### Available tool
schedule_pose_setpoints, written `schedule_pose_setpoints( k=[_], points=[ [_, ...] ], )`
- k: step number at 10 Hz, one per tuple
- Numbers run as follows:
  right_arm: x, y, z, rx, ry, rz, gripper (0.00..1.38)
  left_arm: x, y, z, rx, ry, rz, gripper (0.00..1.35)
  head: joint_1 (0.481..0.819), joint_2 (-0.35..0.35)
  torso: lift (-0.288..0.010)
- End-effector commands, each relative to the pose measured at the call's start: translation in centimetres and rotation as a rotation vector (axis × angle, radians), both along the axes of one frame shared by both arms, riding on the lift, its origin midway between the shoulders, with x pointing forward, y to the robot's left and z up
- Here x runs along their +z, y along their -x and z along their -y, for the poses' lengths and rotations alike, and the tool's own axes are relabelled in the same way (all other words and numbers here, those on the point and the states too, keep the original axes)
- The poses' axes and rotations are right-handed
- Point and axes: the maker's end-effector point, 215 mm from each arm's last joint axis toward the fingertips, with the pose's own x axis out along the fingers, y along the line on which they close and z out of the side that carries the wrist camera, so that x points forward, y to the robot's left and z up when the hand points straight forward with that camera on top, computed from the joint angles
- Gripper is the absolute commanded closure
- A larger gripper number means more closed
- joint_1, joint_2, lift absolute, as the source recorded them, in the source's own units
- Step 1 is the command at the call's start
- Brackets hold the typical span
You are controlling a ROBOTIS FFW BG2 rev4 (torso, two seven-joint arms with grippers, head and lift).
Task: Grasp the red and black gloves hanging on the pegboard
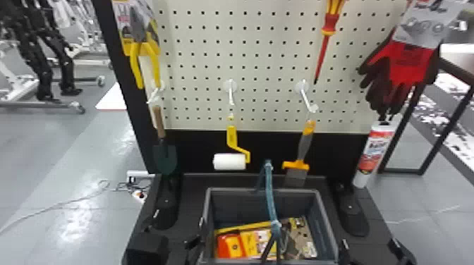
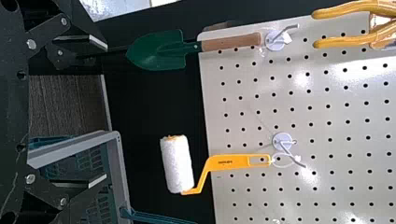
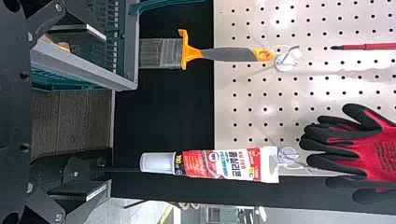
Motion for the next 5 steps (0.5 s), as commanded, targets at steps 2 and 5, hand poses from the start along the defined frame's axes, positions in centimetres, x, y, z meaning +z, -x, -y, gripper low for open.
schedule_pose_setpoints(
  k=[2, 5],
  points=[
    [0.02, 0.03, 0.0, 0.001, 0.002, 0.0, 0.19, -0.05, 0.01, -0.01, 0.0, 0.0, -0.002, 0.32, 0.549, 0.0, -0.1],
    [0.1, -0.04, 0.08, 0.005, 0.006, 0.002, 0.19, -0.06, 0.01, -0.03, 0.0, -0.002, -0.002, 0.32, 0.549, 0.0, -0.1]
  ],
)
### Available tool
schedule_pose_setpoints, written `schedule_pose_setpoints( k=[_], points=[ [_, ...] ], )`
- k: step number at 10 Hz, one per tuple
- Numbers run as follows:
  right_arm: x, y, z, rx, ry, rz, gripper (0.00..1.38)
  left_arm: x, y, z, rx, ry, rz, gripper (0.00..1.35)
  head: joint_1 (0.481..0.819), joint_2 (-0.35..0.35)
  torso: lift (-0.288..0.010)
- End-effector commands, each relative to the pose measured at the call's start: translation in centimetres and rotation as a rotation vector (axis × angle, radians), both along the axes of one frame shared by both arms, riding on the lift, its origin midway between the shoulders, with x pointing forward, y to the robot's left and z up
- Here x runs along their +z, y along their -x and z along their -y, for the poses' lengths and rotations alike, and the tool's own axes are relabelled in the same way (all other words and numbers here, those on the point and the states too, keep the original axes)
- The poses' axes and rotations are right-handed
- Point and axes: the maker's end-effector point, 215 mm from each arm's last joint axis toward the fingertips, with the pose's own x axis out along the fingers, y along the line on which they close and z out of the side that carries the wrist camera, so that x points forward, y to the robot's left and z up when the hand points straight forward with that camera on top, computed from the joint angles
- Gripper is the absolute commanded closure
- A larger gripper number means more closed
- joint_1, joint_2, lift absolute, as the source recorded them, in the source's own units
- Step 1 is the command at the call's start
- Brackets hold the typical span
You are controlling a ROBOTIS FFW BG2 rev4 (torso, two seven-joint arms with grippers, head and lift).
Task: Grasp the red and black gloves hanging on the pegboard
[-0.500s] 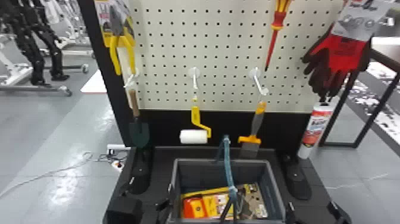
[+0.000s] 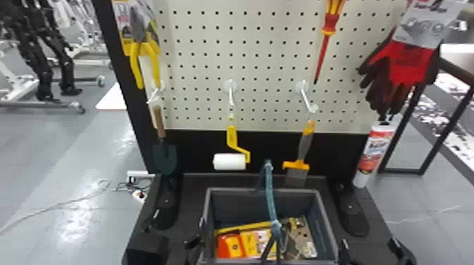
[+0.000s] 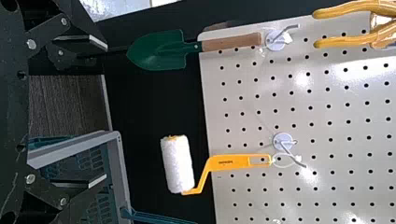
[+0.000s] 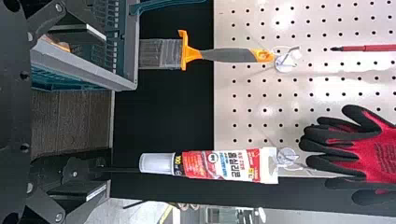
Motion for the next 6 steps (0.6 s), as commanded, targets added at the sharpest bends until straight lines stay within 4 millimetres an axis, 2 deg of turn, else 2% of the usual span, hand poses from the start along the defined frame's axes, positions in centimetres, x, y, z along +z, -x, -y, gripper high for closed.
schedule_pose_setpoints(
  k=[1, 3, 5, 6],
  points=[
    [0.1, -0.1, 0.0, 0.0, 0.0, 0.002, 0.19, 0.0, 0.0, 0.0, 0.0, 0.0, 0.0, 0.32, 0.549, 0.0, -0.1],
    [2.2, -1.4, 1.0, -0.002, 0.017, 0.017, 0.18, -0.1, 0.0, -0.1, 0.001, -0.003, -0.001, 0.32, 0.549, 0.0, -0.1],
    [5.2, -3.4, 2.9, 0.012, 0.047, 0.03, 0.18, 0.0, -0.1, -0.1, -0.003, -0.005, -0.001, 0.32, 0.549, 0.0, -0.1],
    [6.8, -4.3, 4.9, 0.0, 0.071, 0.033, 0.18, 0.0, -0.1, 0.0, -0.004, -0.005, -0.001, 0.32, 0.549, 0.0, -0.1]
  ],
)
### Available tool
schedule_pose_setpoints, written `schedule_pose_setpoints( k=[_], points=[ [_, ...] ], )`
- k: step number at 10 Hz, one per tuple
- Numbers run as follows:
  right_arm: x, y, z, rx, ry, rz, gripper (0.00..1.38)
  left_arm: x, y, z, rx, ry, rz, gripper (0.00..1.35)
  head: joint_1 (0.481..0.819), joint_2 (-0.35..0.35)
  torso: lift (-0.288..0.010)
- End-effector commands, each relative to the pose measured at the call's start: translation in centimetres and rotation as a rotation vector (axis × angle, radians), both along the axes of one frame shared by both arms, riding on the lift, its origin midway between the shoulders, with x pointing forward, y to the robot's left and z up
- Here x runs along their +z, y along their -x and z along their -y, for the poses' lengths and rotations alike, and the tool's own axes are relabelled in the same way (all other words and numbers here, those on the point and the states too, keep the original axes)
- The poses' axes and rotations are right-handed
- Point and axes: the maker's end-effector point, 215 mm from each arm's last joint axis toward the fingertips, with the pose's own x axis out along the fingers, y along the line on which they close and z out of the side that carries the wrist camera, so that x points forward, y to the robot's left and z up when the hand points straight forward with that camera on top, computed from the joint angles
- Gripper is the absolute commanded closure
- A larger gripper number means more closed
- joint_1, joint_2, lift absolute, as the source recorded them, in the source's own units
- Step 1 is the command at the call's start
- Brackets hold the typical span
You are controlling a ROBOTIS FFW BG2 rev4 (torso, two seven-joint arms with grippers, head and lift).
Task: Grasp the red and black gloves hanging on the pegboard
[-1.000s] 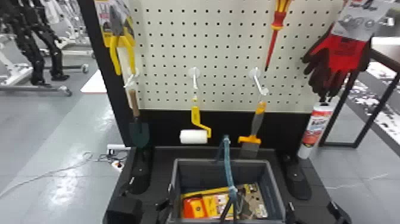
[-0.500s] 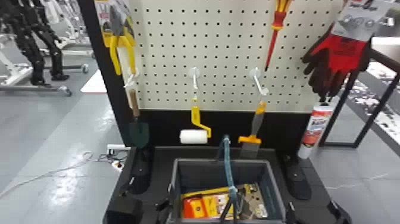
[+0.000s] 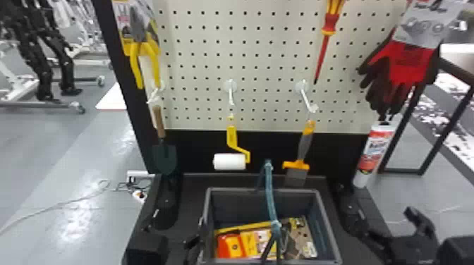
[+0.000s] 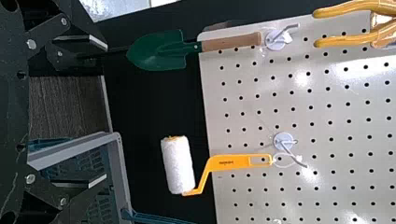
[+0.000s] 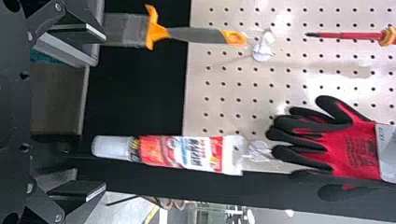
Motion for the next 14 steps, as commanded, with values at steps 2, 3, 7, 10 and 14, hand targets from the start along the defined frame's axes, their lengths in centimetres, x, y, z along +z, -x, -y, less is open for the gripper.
schedule_pose_setpoints(
  k=[2, 3, 7, 10, 14],
  points=[
    [4.1, -2.6, 5.1, -0.012, 0.034, -0.005, 0.19, 0.0, -0.1, 0.1, -0.001, 0.0, 0.0, 0.32, 0.549, 0.0, -0.1],
    [5.8, -3.5, 6.7, -0.004, 0.05, 0.002, 0.19, 0.1, -0.1, 0.2, -0.004, 0.001, 0.0, 0.32, 0.549, 0.0, -0.1],
    [15.2, -7.2, 12.5, 0.015, 0.122, 0.028, 0.18, 0.2, -0.3, 0.6, -0.013, -0.003, -0.001, 0.32, 0.549, 0.0, -0.1],
    [21.1, -9.9, 12.5, 0.116, 0.102, 0.052, 0.18, 0.2, -0.5, 0.9, -0.024, -0.005, -0.002, 0.32, 0.549, 0.0, -0.1],
    [28.9, -11.4, 11.3, 0.222, 0.132, 0.056, 0.19, 0.2, -0.6, 1.0, -0.03, -0.006, -0.005, 0.32, 0.549, 0.0, -0.1]
  ],
)
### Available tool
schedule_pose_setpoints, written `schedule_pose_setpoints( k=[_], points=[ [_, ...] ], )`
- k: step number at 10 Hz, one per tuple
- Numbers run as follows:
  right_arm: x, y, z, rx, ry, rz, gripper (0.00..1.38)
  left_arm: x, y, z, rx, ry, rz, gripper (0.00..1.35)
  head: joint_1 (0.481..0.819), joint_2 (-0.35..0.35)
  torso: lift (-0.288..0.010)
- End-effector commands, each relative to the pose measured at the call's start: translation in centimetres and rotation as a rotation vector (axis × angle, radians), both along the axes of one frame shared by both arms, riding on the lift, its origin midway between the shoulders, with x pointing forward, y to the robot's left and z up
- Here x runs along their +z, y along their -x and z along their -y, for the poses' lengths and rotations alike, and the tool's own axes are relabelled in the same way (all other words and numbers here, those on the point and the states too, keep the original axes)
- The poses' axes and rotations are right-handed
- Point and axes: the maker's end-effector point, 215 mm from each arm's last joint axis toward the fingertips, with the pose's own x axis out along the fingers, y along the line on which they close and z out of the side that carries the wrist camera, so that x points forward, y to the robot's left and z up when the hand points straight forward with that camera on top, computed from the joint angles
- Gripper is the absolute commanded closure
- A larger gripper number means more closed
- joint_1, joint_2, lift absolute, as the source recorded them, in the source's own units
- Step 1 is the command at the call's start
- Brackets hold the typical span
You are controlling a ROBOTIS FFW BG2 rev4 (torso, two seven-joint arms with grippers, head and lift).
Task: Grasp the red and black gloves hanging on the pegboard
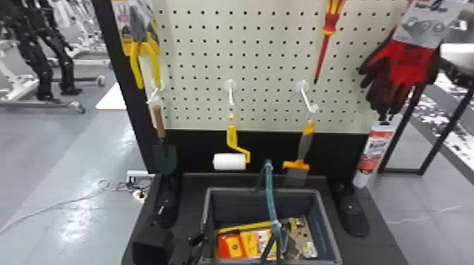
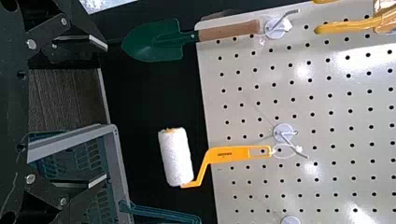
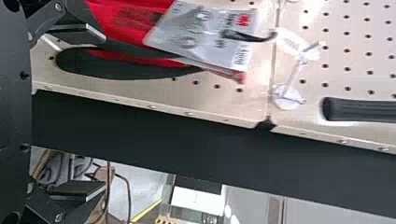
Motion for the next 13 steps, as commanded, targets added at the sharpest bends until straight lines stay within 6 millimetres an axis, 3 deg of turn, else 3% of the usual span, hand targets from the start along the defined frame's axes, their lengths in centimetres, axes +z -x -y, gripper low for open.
schedule_pose_setpoints(
  k=[1, 2, 4, 8, 10, 12, 13],
  points=[
    [2.7, -0.6, -0.3, 0.025, 0.032, -0.011, 0.18, 0.0, 0.0, 0.1, -0.003, 0.0, -0.002, 0.32, 0.549, 0.0, -0.1],
    [3.2, -1.3, -1.6, 0.078, -0.006, -0.041, 0.18, 0.0, -0.1, 0.1, -0.008, -0.004, -0.001, 0.32, 0.549, 0.0, -0.1],
    [2.0, -2.3, -6.3, 0.266, -0.142, -0.143, 0.19, 0.2, -0.4, 0.3, -0.024, -0.011, 0.001, 0.32, 0.549, 0.0, -0.1],
    [5.6, -2.2, -7.3, 0.319, -0.168, -0.119, 0.2, 0.1, -0.5, 0.5, -0.029, -0.01, -0.001, 0.32, 0.549, 0.0, -0.1],
    [3.8, -2.2, -9.9, 0.402, -0.246, -0.17, 0.6, 0.2, -0.6, 0.7, -0.033, -0.01, 0.0, 0.32, 0.549, 0.0, -0.1],
    [3.8, -2.3, -10.2, 0.41, -0.259, -0.166, 1.15, 0.2, -0.6, 0.9, -0.035, -0.007, 0.001, 0.32, 0.549, 0.0, -0.1],
    [3.9, -2.3, -10.2, 0.411, -0.26, -0.164, 1.29, 0.2, -0.6, 0.9, -0.034, -0.005, 0.003, 0.32, 0.549, 0.0, -0.1]
  ],
)
